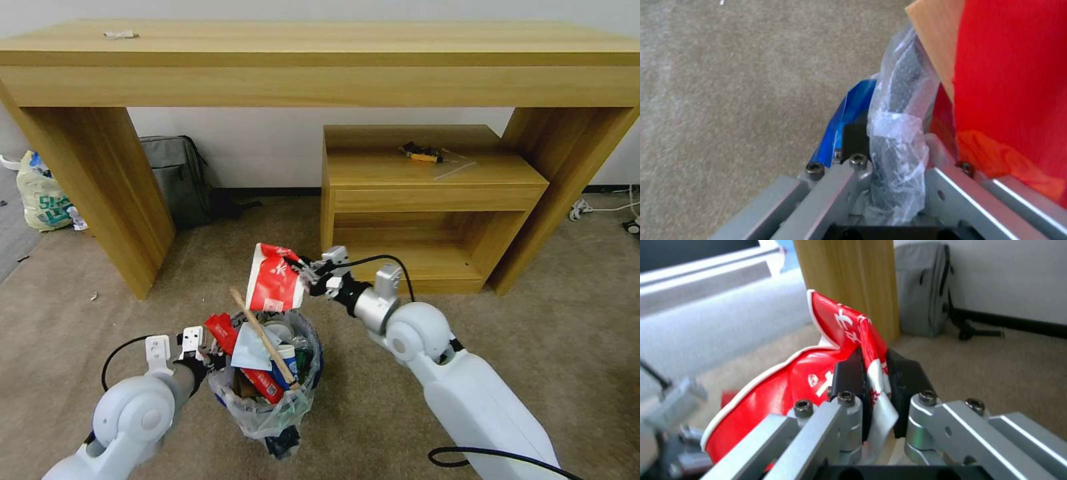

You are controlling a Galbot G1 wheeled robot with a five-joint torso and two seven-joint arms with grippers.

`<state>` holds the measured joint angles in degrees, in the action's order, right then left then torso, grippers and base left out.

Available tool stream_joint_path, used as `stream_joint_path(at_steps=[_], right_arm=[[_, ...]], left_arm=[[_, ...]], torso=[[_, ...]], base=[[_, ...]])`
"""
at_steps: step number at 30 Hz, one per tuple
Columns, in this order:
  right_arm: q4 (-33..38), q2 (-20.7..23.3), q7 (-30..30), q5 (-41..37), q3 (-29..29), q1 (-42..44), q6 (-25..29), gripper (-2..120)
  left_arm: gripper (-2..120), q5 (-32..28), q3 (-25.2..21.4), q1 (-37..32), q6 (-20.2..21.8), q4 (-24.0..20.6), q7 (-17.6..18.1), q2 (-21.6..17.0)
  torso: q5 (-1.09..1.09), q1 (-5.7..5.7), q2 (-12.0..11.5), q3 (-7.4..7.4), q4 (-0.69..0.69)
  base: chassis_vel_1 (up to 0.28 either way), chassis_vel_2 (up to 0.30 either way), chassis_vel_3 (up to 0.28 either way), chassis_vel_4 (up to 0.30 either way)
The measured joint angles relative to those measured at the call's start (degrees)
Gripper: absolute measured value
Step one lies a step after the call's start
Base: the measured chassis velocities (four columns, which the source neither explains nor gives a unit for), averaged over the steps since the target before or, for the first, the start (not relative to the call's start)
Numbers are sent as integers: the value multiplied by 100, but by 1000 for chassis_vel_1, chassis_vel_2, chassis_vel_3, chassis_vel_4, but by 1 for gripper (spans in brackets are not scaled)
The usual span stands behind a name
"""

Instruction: Pick up the trash bin and place the garbage on the floor into it.

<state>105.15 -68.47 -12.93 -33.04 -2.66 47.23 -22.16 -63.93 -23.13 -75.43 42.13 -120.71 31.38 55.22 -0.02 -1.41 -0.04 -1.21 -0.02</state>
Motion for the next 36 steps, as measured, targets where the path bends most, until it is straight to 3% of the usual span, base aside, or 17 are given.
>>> stream_joint_path(at_steps=[10,18,36], right_arm=[[-456,-10,-355,832,-212,97,312,8],[-778,-138,-711,1936,-332,142,759,8],[-831,1,-997,2427,-345,195,961,11]], left_arm=[[0,-310,335,555,0,207,141,-169],[0,-535,482,764,2,269,320,-173],[0,-562,428,747,2,270,328,-154]], torso=[[1,0,0,0,-1],[2,1,0,1,0],[1,1,0,1,0]], base=[[0,0,0,0],[0,0,0,0],[0,0,0,0]])
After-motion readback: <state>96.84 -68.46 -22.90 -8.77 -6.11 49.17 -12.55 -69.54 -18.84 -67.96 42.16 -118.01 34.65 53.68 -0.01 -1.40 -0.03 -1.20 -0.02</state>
